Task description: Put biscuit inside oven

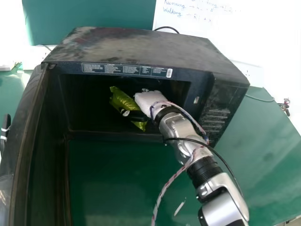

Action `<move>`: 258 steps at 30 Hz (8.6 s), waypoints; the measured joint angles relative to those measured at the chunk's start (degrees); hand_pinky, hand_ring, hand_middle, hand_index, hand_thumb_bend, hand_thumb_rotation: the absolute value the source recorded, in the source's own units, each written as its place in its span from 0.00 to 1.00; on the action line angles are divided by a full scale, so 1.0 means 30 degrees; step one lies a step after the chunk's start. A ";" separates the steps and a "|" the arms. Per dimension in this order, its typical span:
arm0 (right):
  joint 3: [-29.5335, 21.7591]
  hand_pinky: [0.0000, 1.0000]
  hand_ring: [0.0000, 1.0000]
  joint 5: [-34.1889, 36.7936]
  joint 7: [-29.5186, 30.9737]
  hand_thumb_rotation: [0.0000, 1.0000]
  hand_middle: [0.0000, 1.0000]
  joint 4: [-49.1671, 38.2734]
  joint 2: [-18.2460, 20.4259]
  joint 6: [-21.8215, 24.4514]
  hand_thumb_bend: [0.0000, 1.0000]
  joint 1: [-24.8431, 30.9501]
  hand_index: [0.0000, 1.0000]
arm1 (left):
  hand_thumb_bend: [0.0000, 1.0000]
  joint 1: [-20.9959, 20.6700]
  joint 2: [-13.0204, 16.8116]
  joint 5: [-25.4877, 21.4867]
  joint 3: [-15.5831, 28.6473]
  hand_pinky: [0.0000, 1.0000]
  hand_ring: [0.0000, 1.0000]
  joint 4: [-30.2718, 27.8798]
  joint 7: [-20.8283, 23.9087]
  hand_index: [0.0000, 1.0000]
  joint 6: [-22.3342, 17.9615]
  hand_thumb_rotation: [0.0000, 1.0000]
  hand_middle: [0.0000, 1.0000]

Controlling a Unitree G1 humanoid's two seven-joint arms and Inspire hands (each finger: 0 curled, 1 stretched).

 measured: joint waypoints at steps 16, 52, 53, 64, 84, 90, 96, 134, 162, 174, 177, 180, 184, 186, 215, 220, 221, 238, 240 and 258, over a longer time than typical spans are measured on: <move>0.0894 0.27 0.37 0.0004 -0.1462 0.01 0.45 0.3232 0.0656 -0.0304 0.52 -0.1835 0.55 | 1.00 0.0294 -0.0063 -0.0008 -0.0007 1.00 1.00 -0.0470 0.0197 1.00 0.0183 0.96 0.97; 0.1517 0.34 0.46 0.0794 -0.2296 0.15 0.56 0.6241 0.1926 0.0041 0.52 -0.3268 0.49 | 1.00 0.1170 -0.0250 -0.0004 -0.0099 1.00 1.00 -0.1804 0.0650 1.00 0.0443 0.97 0.96; 0.1517 0.34 0.46 0.0801 -0.2296 0.15 0.56 0.6251 0.1926 0.0034 0.52 -0.3302 0.49 | 1.00 0.1167 -0.0249 -0.0003 -0.0099 1.00 1.00 -0.1803 0.0652 1.00 0.0443 0.97 0.96; 0.1553 0.35 0.48 0.0902 -0.2327 0.25 0.57 0.6258 0.1926 0.0064 0.87 -0.3399 0.60 | 1.00 0.1143 -0.0244 -0.0017 -0.0097 1.00 1.00 -0.1766 0.0626 1.00 0.0443 0.96 0.96; 0.1737 0.34 0.46 0.1084 -0.2254 0.33 0.55 0.6106 0.1763 -0.0075 0.88 -0.3535 0.60 | 1.00 0.1053 -0.0262 -0.0003 -0.0142 1.00 1.00 -0.1766 0.0752 1.00 0.0504 0.97 0.96; 0.1433 0.35 0.47 0.1414 -0.2274 0.30 0.56 0.5123 0.1370 0.0019 0.89 -0.3519 0.63 | 1.00 0.1015 -0.0264 0.0005 -0.0152 1.00 1.00 -0.1766 0.0771 1.00 0.0513 0.98 0.96; 0.0670 0.30 0.40 0.2011 -0.2382 0.27 0.50 0.2739 0.0626 0.0013 0.86 -0.2867 0.59 | 1.00 0.0905 -0.0263 0.0000 -0.0157 1.00 1.00 -0.1716 0.0765 1.00 0.0541 0.97 0.96; -0.2161 0.22 0.29 0.2943 -0.1208 0.25 0.39 -0.7957 -0.1737 0.0954 0.84 0.4153 0.57 | 1.00 0.0812 -0.0266 0.0000 -0.0150 1.00 1.00 -0.1574 0.0693 1.00 0.0647 0.97 0.96; -0.4176 0.20 0.28 0.2935 -0.0106 0.18 0.39 -1.4939 -0.2780 0.2343 0.79 0.8972 0.64 | 1.00 0.0498 -0.0232 -0.0015 -0.0063 1.00 1.00 -0.1155 0.0541 1.00 0.0635 0.97 0.96; -0.4794 0.40 0.48 0.2934 0.0207 0.22 0.53 -1.7845 -0.3074 0.2458 0.81 1.1267 0.65 | 1.00 0.0415 -0.0168 -0.0011 0.0017 1.00 1.00 -0.0959 0.0352 1.00 0.0630 0.97 0.96; -0.5216 0.30 0.41 0.2980 0.0305 0.21 0.50 -1.8789 -0.3214 0.2460 0.79 1.1924 0.66 | 1.00 0.0409 -0.0151 -0.0012 0.0042 1.00 1.00 -0.0939 0.0344 1.00 0.0626 0.96 0.96; -0.5620 0.31 0.43 0.3198 0.0523 0.21 0.52 -1.9448 -0.3236 0.2476 0.80 1.2517 0.66 | 1.00 0.0368 -0.0125 -0.0024 0.0059 1.00 1.00 -0.0860 0.0294 1.00 0.0623 0.96 0.96; -0.5876 0.28 0.38 0.3121 0.0534 0.25 0.48 -1.9679 -0.3377 0.2408 0.80 1.3073 0.66 | 1.00 0.0288 -0.0114 -0.0048 0.0078 1.00 1.00 -0.0730 0.0243 1.00 0.0621 0.96 0.96; -0.5894 0.21 0.30 0.2962 0.0533 0.24 0.41 -1.9842 -0.3556 0.2344 0.79 1.3287 0.66 | 1.00 0.0261 -0.0107 -0.0060 0.0091 1.00 1.00 -0.0613 0.0216 1.00 0.0614 0.96 0.96; -0.9894 0.42 0.53 0.4624 0.0012 0.24 0.60 -2.3856 -0.4154 0.1141 0.83 1.8983 0.64 | 1.00 -0.0475 0.0513 -0.0516 0.0758 1.00 1.00 0.0907 -0.0501 1.00 0.0284 0.97 0.96; -1.0591 0.40 0.51 0.4932 -0.0582 0.24 0.59 -2.4035 -0.3926 0.1017 0.82 1.9928 0.65 | 1.00 -0.0591 0.0641 -0.0515 0.0824 1.00 1.00 0.1299 -0.0542 1.00 0.0218 0.98 0.96; -1.0703 0.41 0.52 0.4953 -0.0625 0.25 0.60 -2.4051 -0.3882 0.1020 0.81 2.0081 0.65 | 0.99 -0.0608 0.0660 -0.0515 0.0827 1.00 1.00 0.1337 -0.0566 1.00 0.0169 0.98 0.96; -1.2696 0.57 0.63 0.6495 -0.1165 0.30 0.66 -2.5532 -0.2856 0.1912 0.81 2.2106 0.66 | 0.99 -0.0888 0.0882 -0.0507 0.0935 1.00 1.00 0.2053 -0.0732 1.00 -0.0060 0.99 0.96; -1.2993 0.55 0.62 0.6893 -0.1157 0.29 0.66 -2.5676 -0.2818 0.2111 0.81 2.2220 0.66 | 0.99 -0.0927 0.0889 -0.0498 0.0940 1.00 1.00 0.2076 -0.0731 1.00 -0.0082 0.99 0.96; -1.6432 0.59 0.67 1.1942 -0.0817 0.35 0.70 -2.5907 -0.1857 0.4772 0.70 2.2165 0.67 | 0.99 -0.1276 0.1075 -0.0601 0.1379 1.00 1.00 0.2828 -0.1195 1.00 -0.0315 0.99 0.97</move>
